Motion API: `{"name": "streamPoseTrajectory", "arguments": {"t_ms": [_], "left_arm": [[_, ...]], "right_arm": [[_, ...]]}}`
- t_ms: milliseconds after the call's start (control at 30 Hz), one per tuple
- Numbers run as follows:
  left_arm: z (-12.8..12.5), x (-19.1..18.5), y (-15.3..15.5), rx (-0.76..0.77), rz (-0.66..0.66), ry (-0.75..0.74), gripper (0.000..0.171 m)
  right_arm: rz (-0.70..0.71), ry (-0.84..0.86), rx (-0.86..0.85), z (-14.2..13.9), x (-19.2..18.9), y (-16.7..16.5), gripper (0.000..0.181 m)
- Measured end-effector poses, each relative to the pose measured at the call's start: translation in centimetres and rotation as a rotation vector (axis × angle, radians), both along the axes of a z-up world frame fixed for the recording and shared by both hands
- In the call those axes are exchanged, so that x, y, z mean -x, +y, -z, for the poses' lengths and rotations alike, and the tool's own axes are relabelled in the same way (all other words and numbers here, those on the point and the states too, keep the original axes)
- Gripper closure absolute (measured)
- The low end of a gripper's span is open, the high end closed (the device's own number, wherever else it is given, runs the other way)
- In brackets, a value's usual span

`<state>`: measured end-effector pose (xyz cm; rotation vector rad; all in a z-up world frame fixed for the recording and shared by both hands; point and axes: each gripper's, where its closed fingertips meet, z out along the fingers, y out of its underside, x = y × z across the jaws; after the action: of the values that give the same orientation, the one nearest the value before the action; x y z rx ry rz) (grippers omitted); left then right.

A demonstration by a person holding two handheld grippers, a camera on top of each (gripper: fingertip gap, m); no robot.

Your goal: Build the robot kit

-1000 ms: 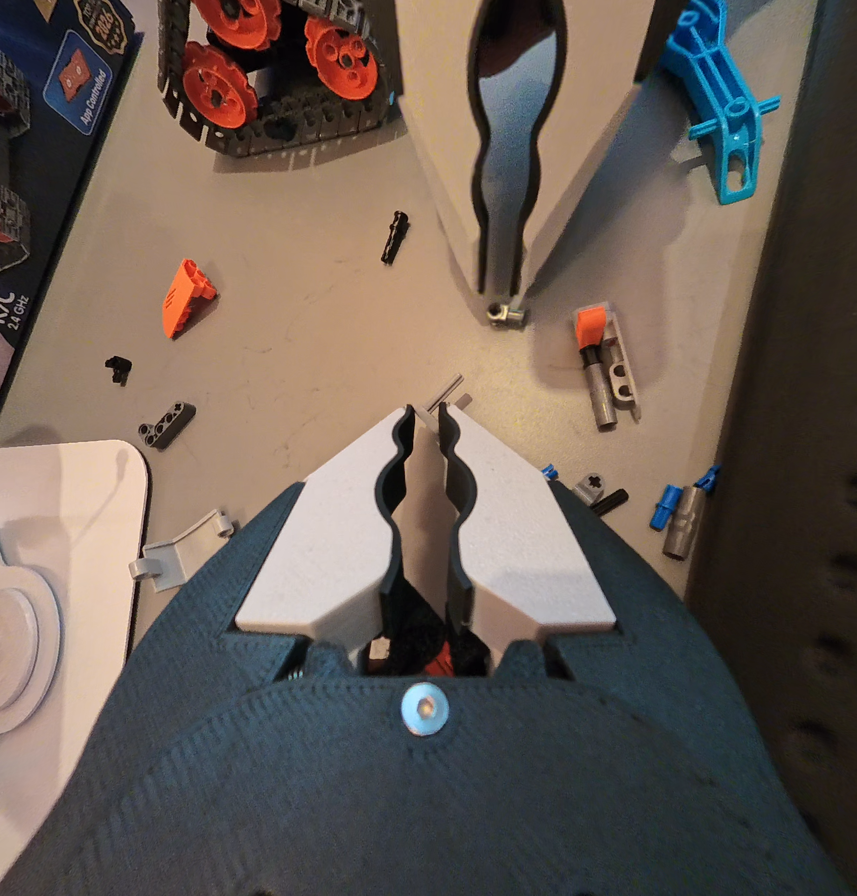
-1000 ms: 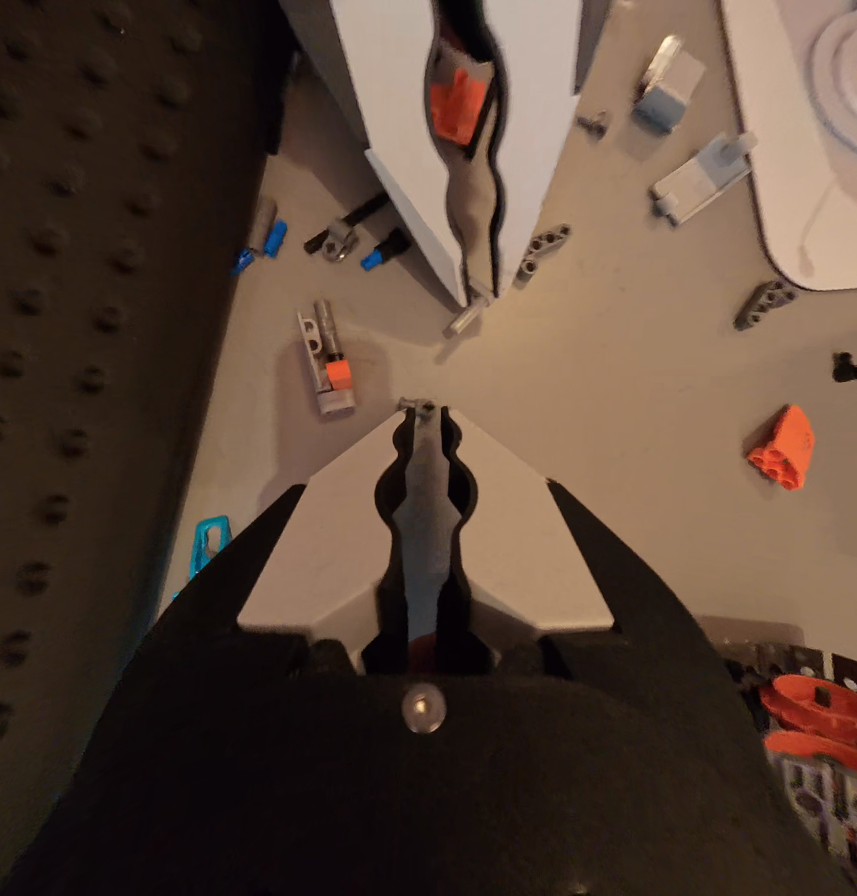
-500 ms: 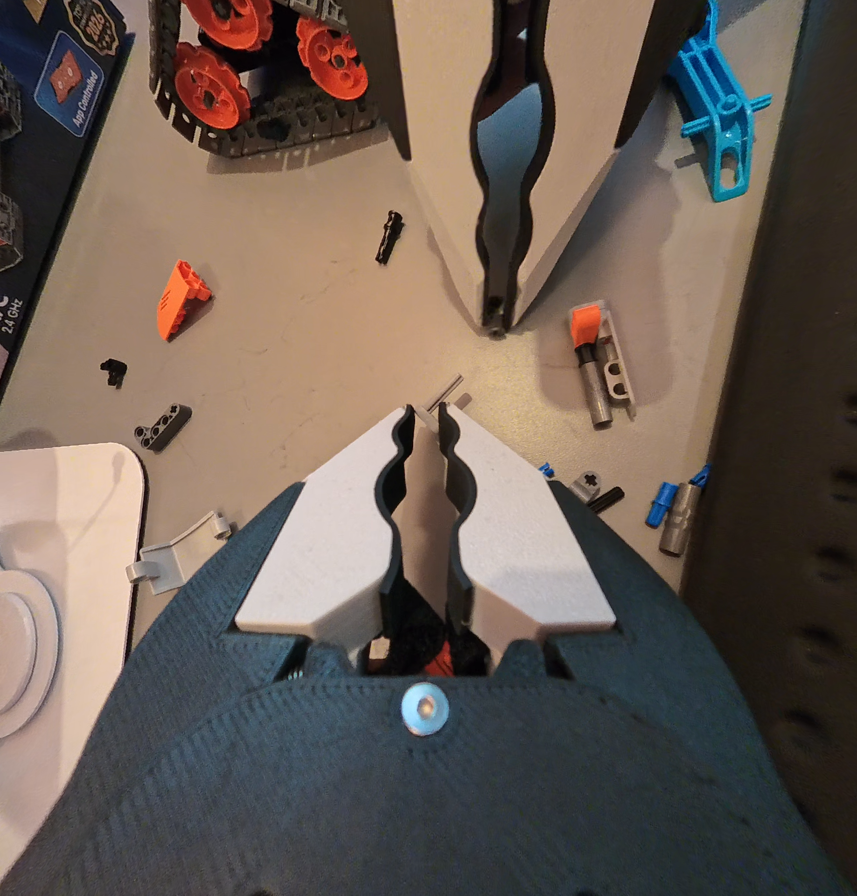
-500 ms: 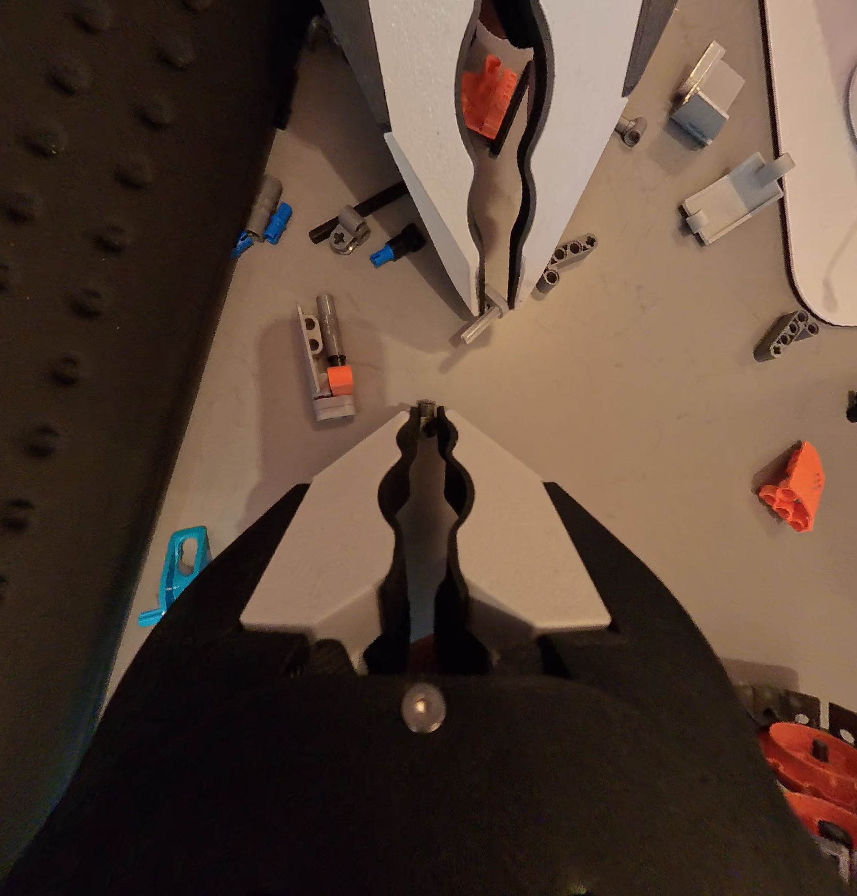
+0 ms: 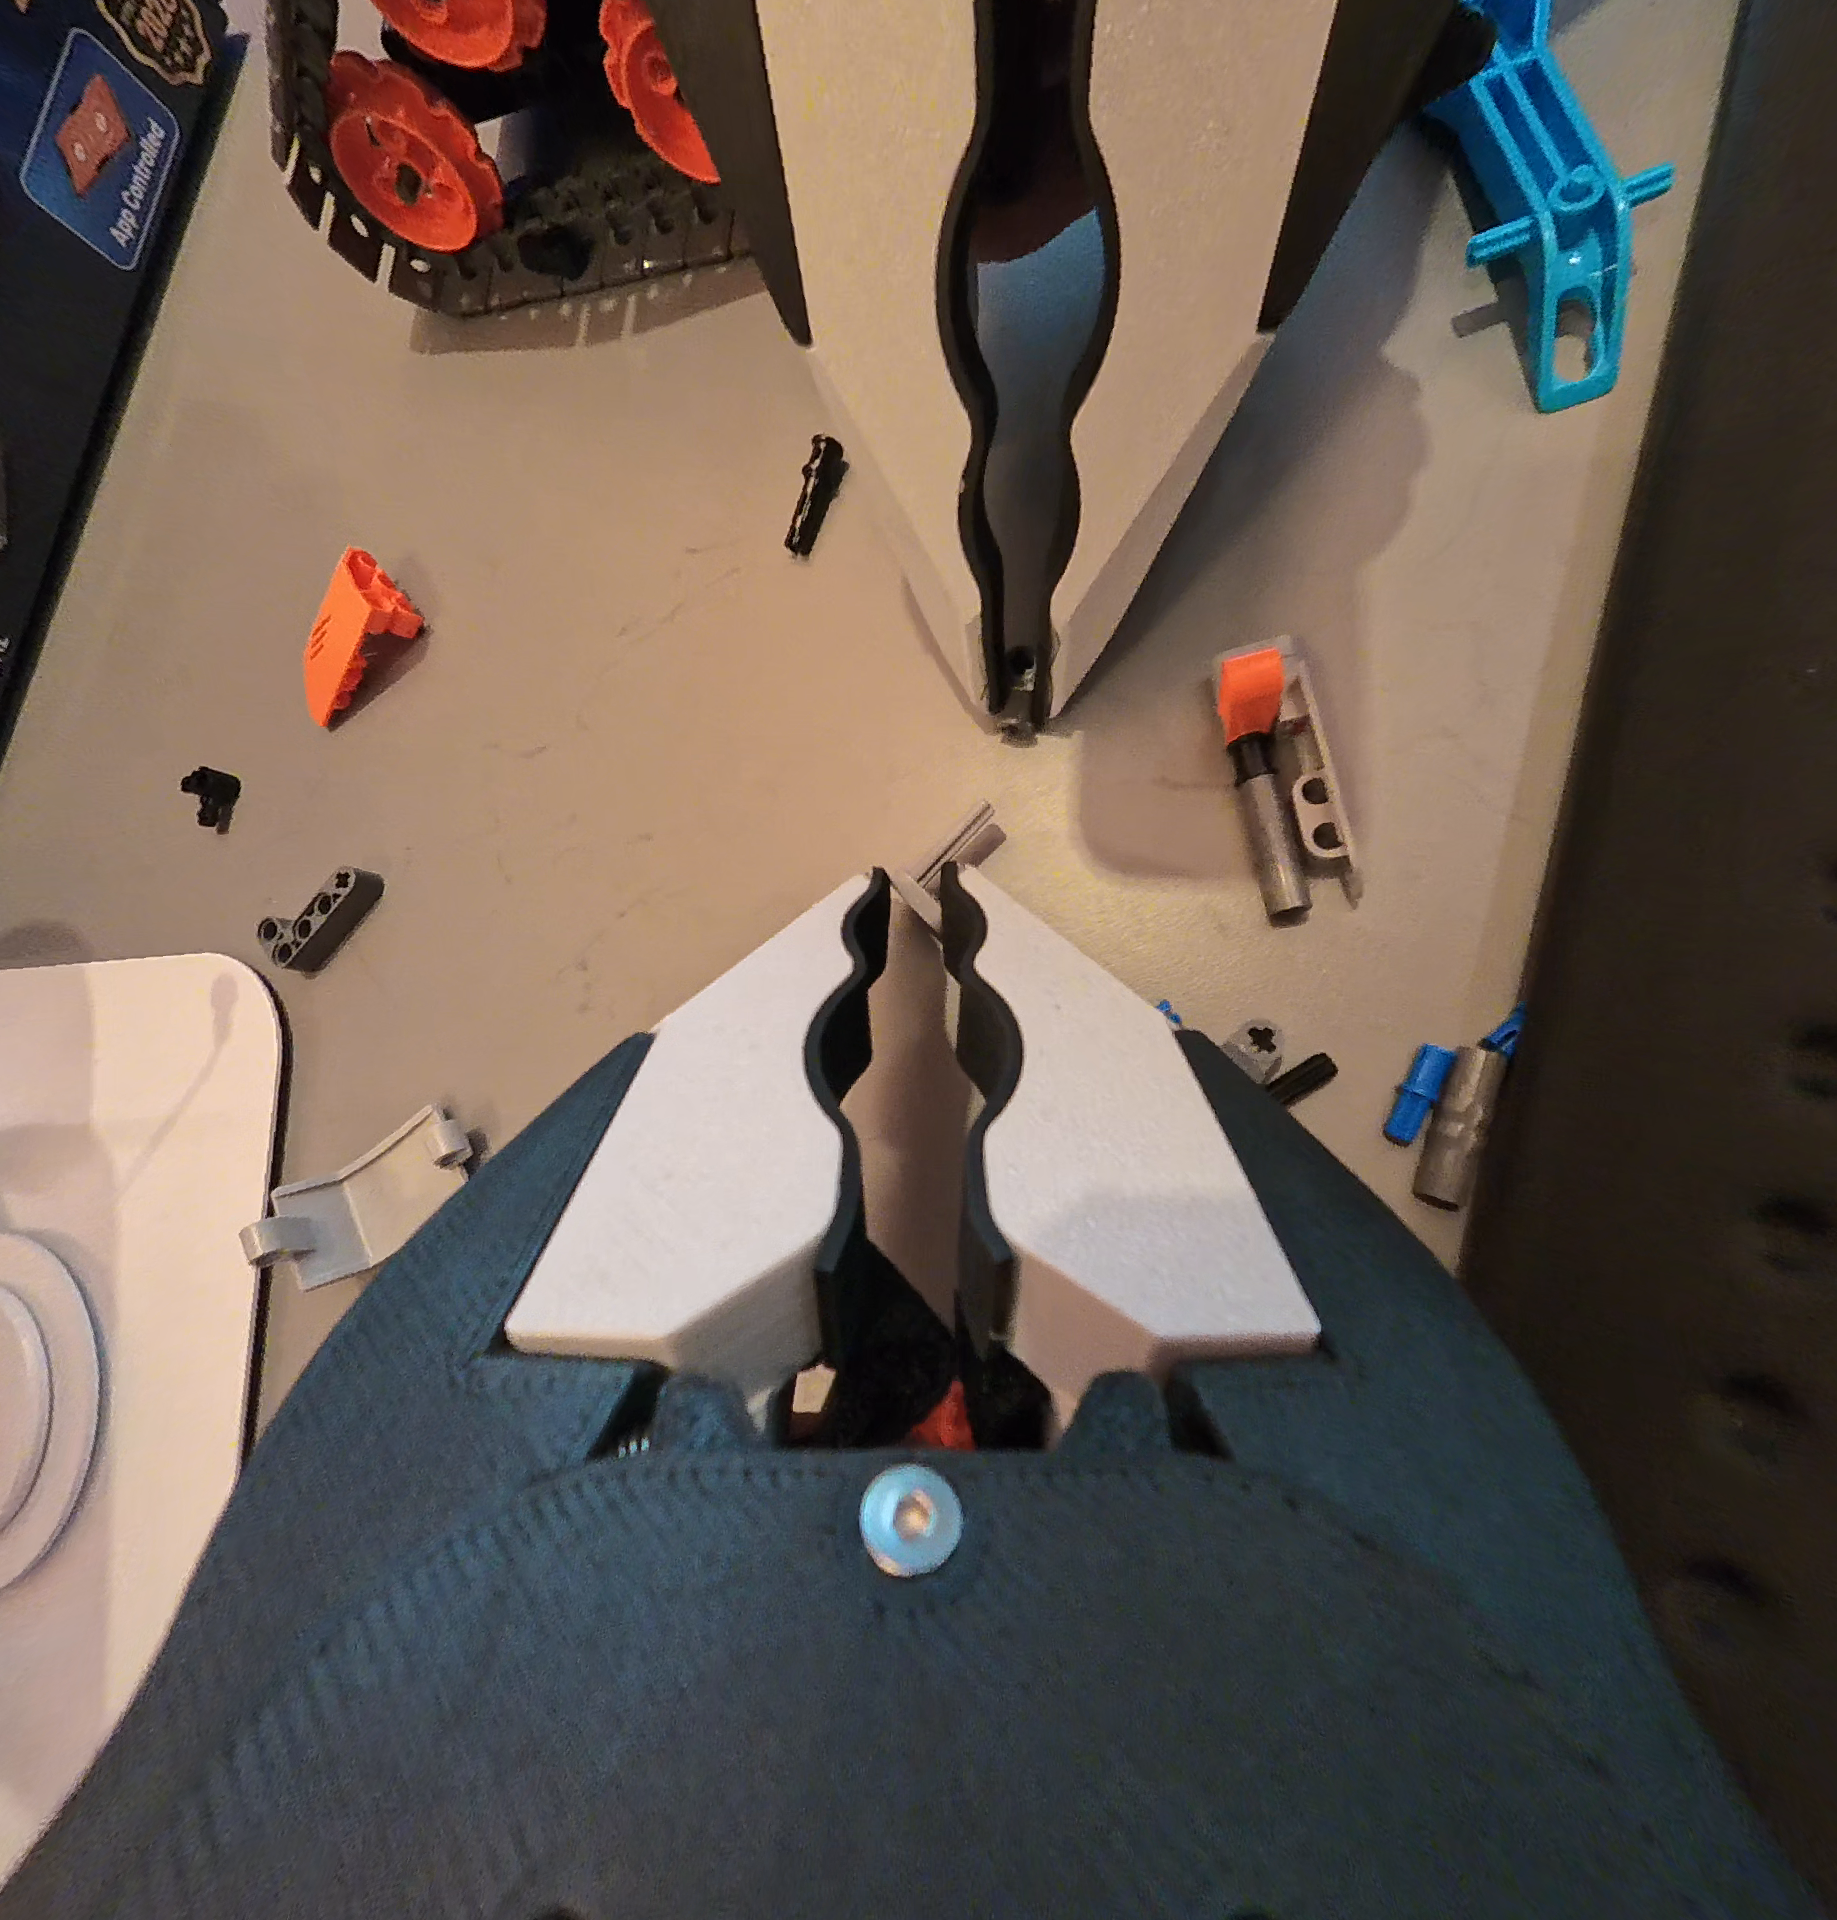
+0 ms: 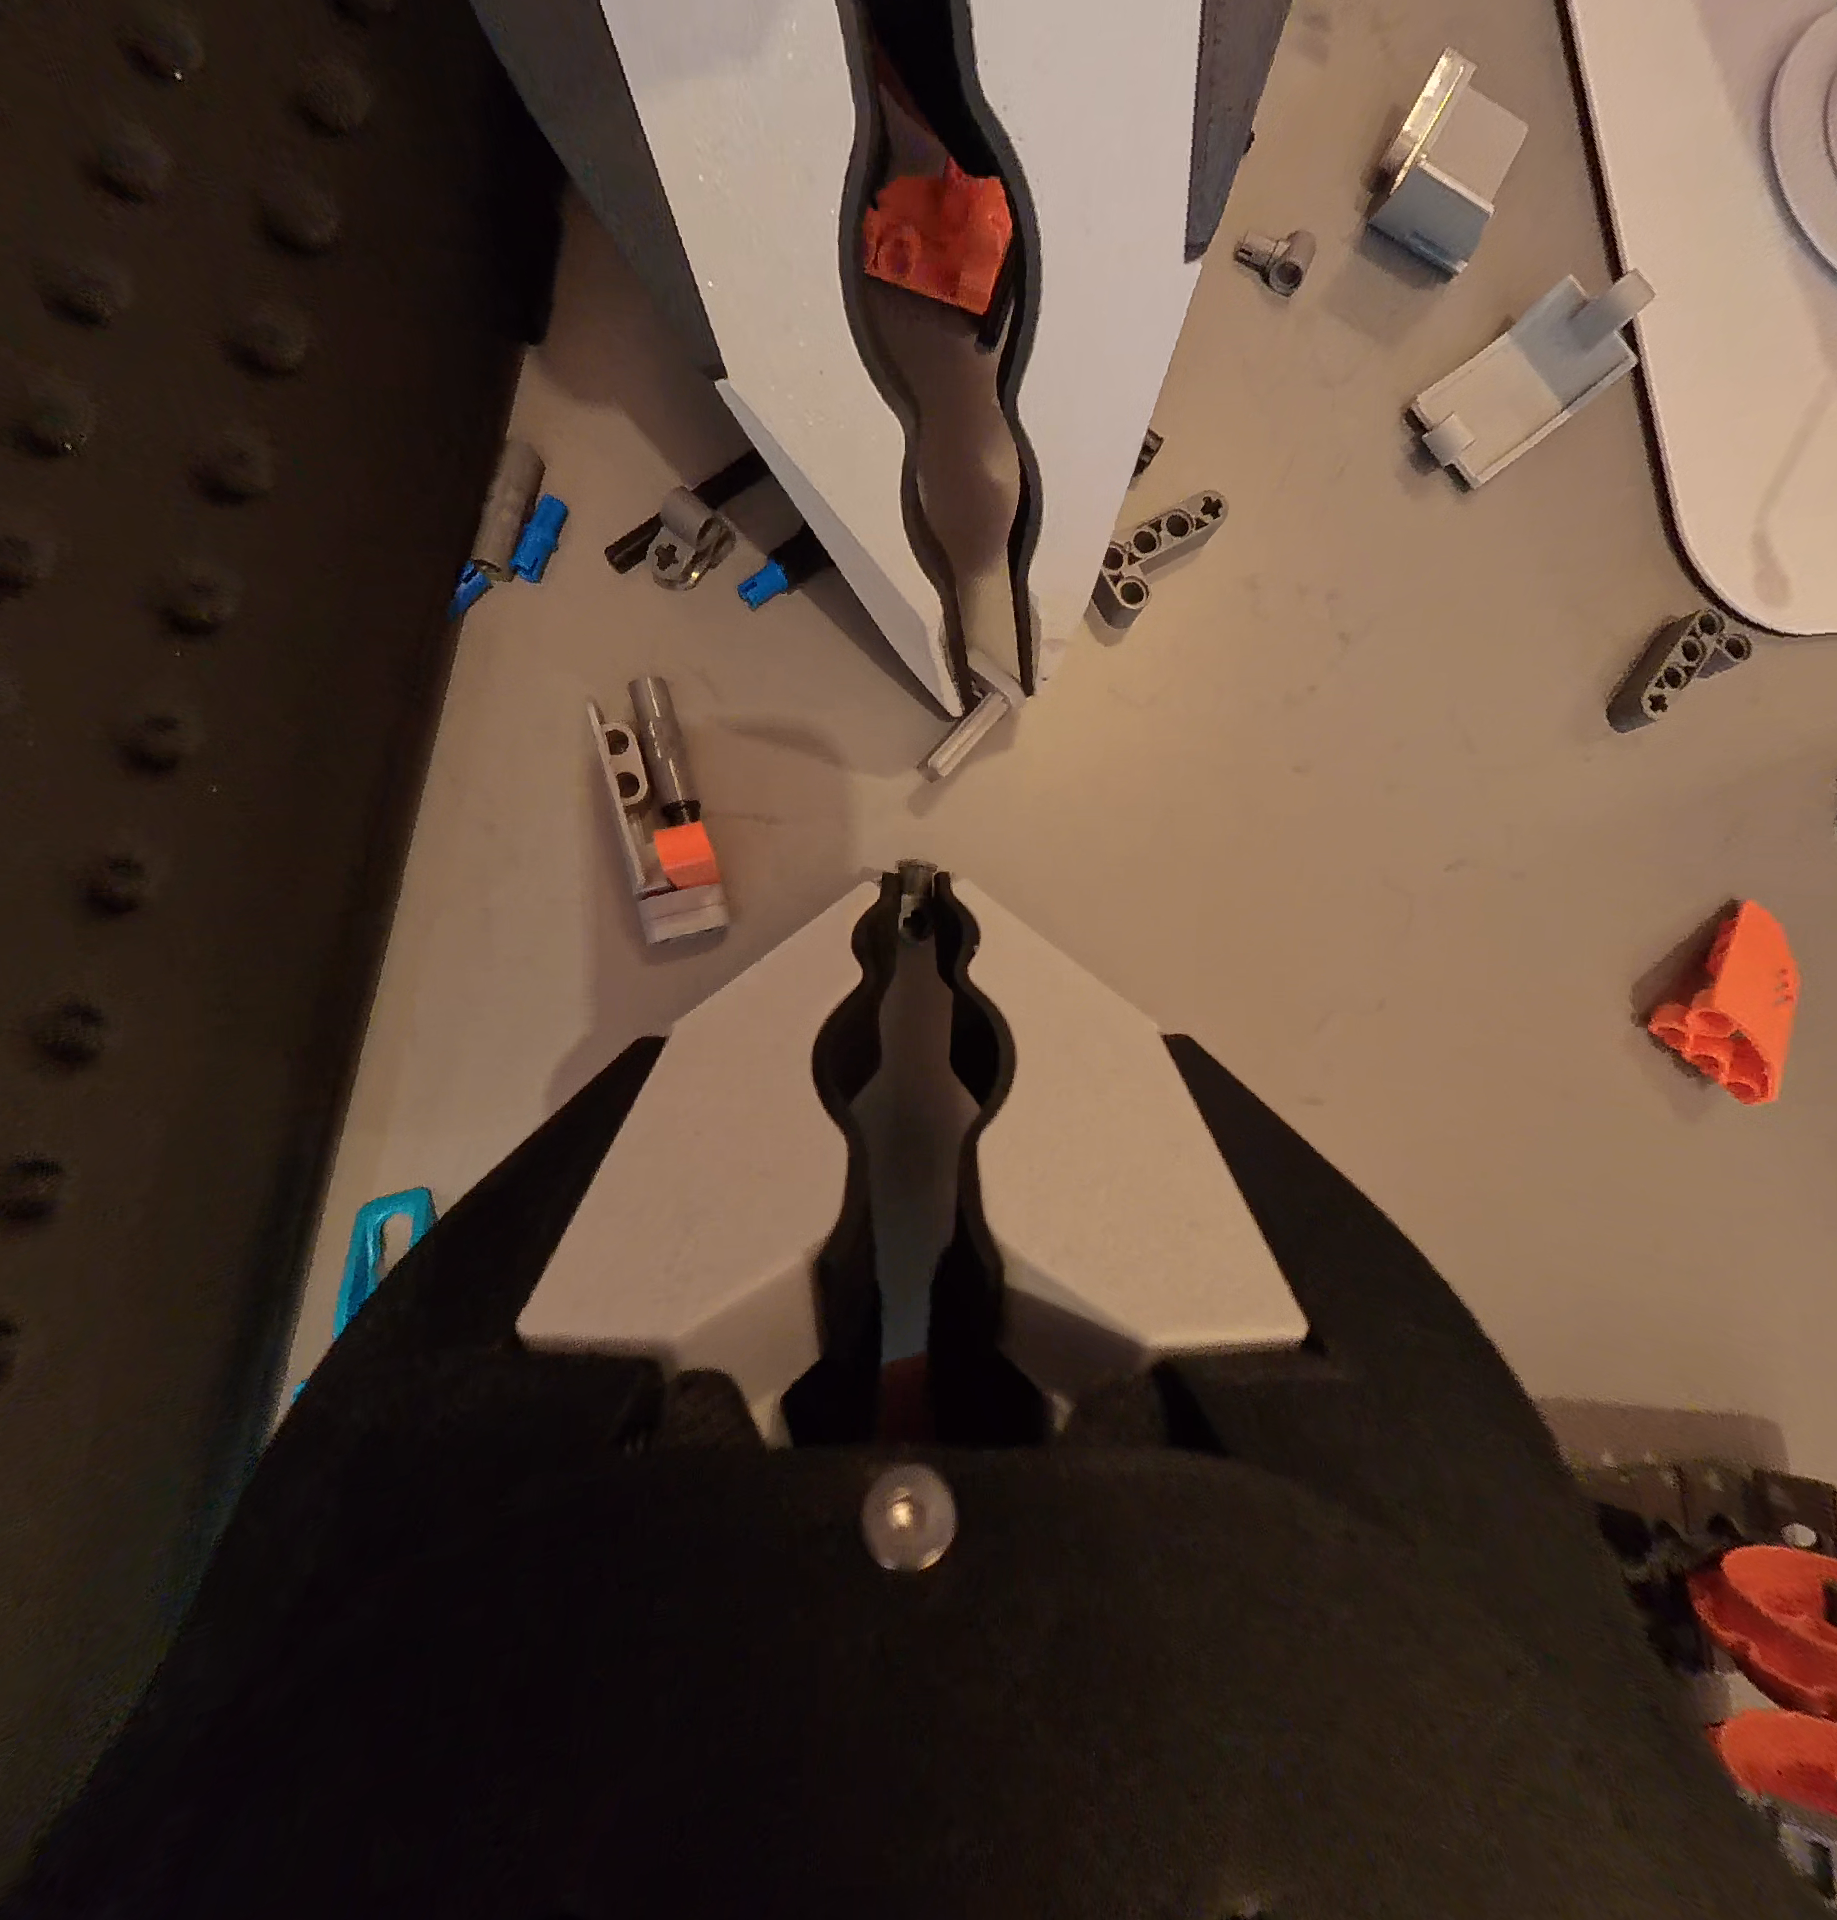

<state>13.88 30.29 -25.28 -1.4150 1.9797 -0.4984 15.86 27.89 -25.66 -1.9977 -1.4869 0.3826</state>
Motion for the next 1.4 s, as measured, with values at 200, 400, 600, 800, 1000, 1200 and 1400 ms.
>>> {"name": "streamPoseTrajectory", "arguments": {"t_ms": [200,400,600,800,1000,1200,1400], "left_arm": [[-0.1,0.1,0.3,-0.007,-0.016,-0.005,0.163],[0.1,0.1,0.5,-0.005,-0.029,0.000,0.163],[0.2,0.0,1.0,-0.006,-0.056,-0.005,0.163],[-0.1,-0.4,1.9,0.000,-0.098,-0.043,0.163],[0.3,-0.5,2.0,-0.011,-0.104,-0.031,0.163],[0.3,-0.7,2.1,-0.016,-0.116,-0.036,0.163],[0.3,-0.9,2.2,-0.071,-0.136,-0.020,0.163]], "right_arm": [[0.014,0.000,0.000,0.0,0.2,0.1,0.178],[0.024,0.007,-0.001,0.0,0.5,0.3,0.178],[0.045,0.023,-0.008,0.0,0.5,0.8,0.178],[0.099,0.040,-0.024,0.0,0.4,1.8,0.178],[0.134,0.054,-0.030,0.0,0.2,2.4,0.178],[0.155,0.072,-0.028,-0.1,0.2,2.8,0.178],[0.177,0.088,-0.022,-0.1,0.2,3.1,0.178]]}}
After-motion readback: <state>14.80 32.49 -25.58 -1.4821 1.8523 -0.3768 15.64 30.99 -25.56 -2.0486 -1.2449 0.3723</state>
